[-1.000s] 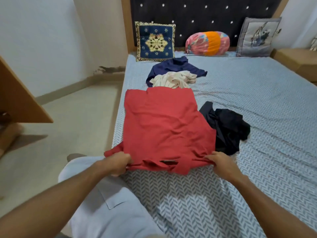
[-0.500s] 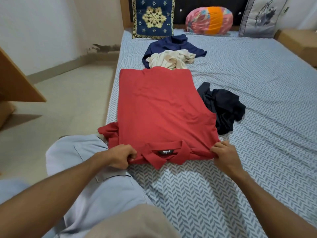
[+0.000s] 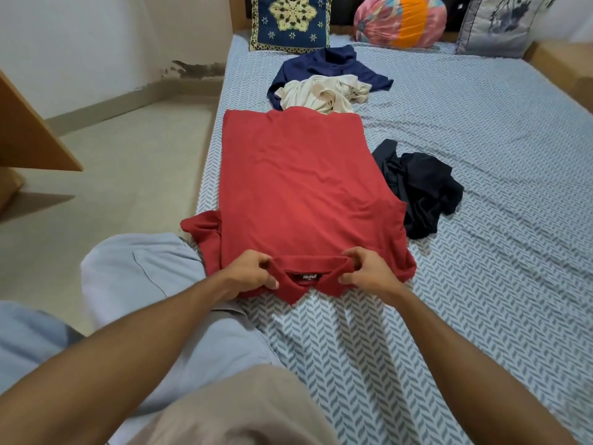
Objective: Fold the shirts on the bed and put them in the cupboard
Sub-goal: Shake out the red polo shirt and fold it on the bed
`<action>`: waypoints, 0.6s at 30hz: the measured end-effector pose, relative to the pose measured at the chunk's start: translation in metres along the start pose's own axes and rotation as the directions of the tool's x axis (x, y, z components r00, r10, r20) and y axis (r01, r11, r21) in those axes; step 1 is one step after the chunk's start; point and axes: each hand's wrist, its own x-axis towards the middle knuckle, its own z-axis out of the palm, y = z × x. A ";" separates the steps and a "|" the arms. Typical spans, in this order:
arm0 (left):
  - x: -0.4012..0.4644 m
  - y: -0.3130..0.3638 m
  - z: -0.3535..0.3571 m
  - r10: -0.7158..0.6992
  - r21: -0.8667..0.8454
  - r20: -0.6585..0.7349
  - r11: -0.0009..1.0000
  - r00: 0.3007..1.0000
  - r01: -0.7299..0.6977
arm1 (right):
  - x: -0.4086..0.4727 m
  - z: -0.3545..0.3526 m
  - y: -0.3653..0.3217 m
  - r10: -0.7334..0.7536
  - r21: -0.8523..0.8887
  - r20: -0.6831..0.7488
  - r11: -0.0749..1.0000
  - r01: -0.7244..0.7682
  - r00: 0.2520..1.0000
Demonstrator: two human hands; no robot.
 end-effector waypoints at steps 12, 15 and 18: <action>-0.026 0.001 0.016 0.068 0.657 0.522 0.603 0.850 -0.452 | -0.054 0.013 0.048 -0.332 -0.728 0.275 0.542 0.421 0.902; -0.024 -0.006 0.005 0.082 0.568 0.464 0.737 0.882 -0.367 | -0.051 0.020 0.027 -0.353 -0.779 0.144 0.536 0.326 0.924; -0.017 -0.012 -0.024 0.162 0.352 0.273 0.901 0.948 -0.255 | -0.038 0.044 -0.003 -0.541 -0.726 -0.002 0.579 0.370 0.841</action>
